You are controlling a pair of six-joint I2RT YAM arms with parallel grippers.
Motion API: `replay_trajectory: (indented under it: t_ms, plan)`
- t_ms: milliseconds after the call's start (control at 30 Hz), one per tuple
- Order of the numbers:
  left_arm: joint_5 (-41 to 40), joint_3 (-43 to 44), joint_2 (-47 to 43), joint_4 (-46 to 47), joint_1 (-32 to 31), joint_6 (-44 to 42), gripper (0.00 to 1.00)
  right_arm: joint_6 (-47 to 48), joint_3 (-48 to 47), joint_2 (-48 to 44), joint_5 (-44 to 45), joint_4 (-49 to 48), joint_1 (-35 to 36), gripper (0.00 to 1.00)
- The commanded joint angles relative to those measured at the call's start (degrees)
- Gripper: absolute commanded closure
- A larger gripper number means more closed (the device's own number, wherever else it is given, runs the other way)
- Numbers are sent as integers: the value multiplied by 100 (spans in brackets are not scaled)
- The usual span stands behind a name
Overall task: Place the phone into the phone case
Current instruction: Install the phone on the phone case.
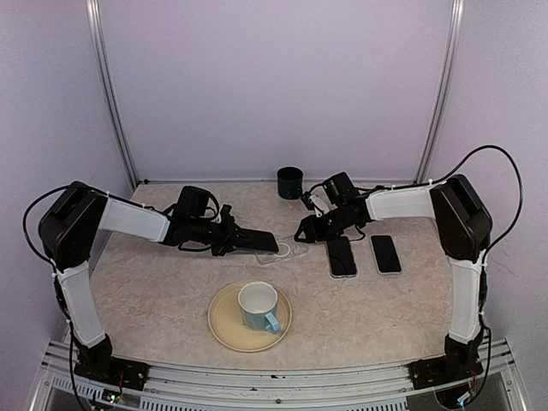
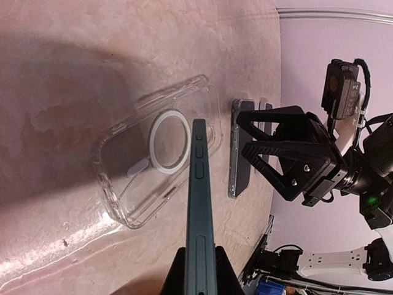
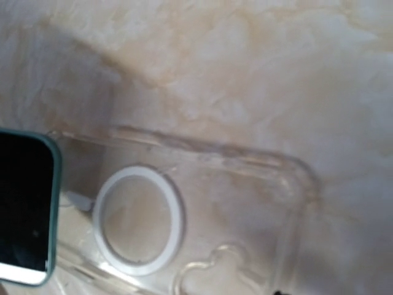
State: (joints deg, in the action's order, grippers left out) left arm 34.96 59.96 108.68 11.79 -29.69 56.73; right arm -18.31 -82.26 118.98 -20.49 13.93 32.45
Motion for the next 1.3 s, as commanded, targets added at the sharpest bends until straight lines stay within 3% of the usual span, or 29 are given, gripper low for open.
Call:
replay_trajectory:
  t_ms: [0, 567, 1267]
  plan:
    - [450, 325, 278, 548, 34, 199, 100, 145, -158, 185, -13, 69, -54, 48]
    - [687, 890, 851, 688, 43, 417, 100, 192, -271, 518, -344, -40, -67, 48]
    - [651, 999, 1169, 641, 82, 419, 100, -145, 78, 370, -1008, -623, 130, 48]
